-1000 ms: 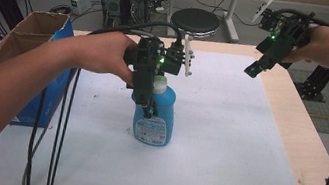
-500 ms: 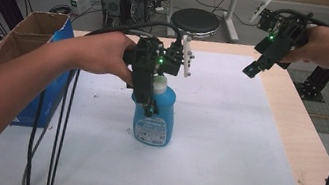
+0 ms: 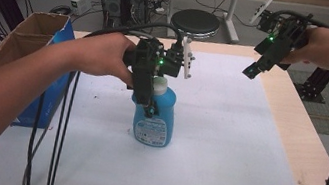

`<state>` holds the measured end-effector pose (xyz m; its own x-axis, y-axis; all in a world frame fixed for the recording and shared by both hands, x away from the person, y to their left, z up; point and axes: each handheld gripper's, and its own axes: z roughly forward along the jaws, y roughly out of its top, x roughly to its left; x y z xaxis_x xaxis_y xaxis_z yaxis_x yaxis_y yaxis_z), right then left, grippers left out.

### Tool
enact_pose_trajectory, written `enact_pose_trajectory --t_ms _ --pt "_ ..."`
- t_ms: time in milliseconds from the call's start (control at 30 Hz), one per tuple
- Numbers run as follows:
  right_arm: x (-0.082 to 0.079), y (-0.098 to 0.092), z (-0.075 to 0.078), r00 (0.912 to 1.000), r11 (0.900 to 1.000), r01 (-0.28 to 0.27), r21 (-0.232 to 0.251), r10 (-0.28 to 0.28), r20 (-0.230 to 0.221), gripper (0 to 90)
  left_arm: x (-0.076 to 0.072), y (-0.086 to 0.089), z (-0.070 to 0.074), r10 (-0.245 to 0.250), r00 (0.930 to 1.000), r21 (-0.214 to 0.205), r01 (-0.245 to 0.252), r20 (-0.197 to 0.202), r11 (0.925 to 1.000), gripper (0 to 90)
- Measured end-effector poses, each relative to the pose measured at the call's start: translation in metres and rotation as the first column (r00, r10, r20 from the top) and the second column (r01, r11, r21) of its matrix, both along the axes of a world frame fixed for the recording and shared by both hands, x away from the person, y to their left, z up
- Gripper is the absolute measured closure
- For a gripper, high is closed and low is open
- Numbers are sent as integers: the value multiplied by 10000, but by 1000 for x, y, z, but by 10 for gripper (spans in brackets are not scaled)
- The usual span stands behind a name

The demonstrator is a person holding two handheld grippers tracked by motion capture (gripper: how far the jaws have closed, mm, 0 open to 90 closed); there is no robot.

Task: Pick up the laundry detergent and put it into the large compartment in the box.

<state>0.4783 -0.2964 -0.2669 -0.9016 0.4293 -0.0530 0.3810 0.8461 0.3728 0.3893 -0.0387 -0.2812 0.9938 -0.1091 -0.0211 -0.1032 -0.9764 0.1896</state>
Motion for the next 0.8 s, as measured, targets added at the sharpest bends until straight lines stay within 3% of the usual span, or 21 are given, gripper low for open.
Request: enact_pose_trajectory --t_ms 200,367,400,467,800 --pt "-1 -2 0 10000 10000 -4 -55 4 -24 25 0 13 22 883 9960 -49 -883 -101 9961 376" --pt "-2 -3 2 10000 10000 47 -28 -47 -9 25 -2 27 52 1479 9888 -16 -1479 221 9890 376" --pt "-2 -3 2 10000 10000 47 -28 -47 -9 25 -2 27 52 1479 9888 -16 -1479 221 9890 376" --pt "-3 -4 3 10000 10000 74 -30 -74 -5 25 -2 38 73 2035 9781 -9 -2036 439 9790 376" --pt "-3 -3 3 10000 10000 -71 33 71 38 25 -2 80 125 3394 9381 -190 -3389 691 9406 376"
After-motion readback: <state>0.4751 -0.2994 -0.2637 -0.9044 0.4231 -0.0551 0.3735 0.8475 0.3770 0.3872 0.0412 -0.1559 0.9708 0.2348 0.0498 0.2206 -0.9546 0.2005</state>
